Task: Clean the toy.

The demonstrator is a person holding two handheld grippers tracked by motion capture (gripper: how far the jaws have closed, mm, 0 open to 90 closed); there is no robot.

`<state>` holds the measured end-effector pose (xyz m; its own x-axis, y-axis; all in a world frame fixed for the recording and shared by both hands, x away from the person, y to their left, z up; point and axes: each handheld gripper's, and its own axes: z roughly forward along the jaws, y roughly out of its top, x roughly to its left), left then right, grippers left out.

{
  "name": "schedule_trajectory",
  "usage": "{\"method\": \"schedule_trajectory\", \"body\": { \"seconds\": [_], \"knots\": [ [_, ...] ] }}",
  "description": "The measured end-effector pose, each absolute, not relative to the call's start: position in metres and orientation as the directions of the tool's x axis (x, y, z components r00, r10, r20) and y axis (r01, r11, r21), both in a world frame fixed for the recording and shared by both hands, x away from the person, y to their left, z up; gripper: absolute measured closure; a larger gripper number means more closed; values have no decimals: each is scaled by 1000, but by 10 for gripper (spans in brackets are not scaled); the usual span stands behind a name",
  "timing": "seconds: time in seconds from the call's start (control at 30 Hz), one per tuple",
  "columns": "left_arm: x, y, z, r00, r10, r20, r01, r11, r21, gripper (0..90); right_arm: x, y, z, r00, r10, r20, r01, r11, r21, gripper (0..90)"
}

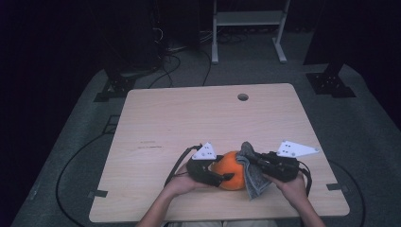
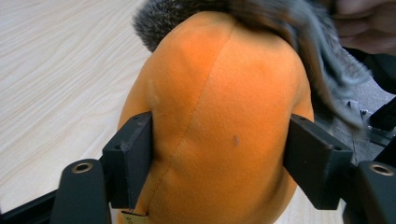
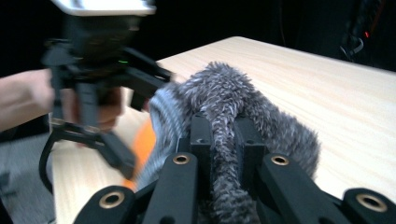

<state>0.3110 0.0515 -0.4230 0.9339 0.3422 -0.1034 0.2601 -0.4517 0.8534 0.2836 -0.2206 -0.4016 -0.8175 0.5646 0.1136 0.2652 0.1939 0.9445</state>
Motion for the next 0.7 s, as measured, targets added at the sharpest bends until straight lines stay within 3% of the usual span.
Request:
{"method": "schedule_trajectory", "body": {
  "seconds": [0.17,0.27,0.47,0.57,0.7],
  "knots": [
    [300,40,-422,954,296,-48,199,-505,840,335,270,-194,-390,-885,464,35,180,271,946,803],
    [298,38,-420,956,292,-36,190,-517,835,355,275,-197,-394,-867,499,-6,170,306,937,802],
    [300,37,-422,956,289,-50,195,-500,844,350,288,-230,-401,-796,605,27,241,276,930,801],
    [297,32,-423,963,268,-30,170,-514,841,323,287,-231,-400,-798,601,51,258,263,929,800],
    [290,28,-422,973,229,20,113,-550,828,290,274,-205,-387,-842,539,-32,174,327,929,800]
  ]
}}
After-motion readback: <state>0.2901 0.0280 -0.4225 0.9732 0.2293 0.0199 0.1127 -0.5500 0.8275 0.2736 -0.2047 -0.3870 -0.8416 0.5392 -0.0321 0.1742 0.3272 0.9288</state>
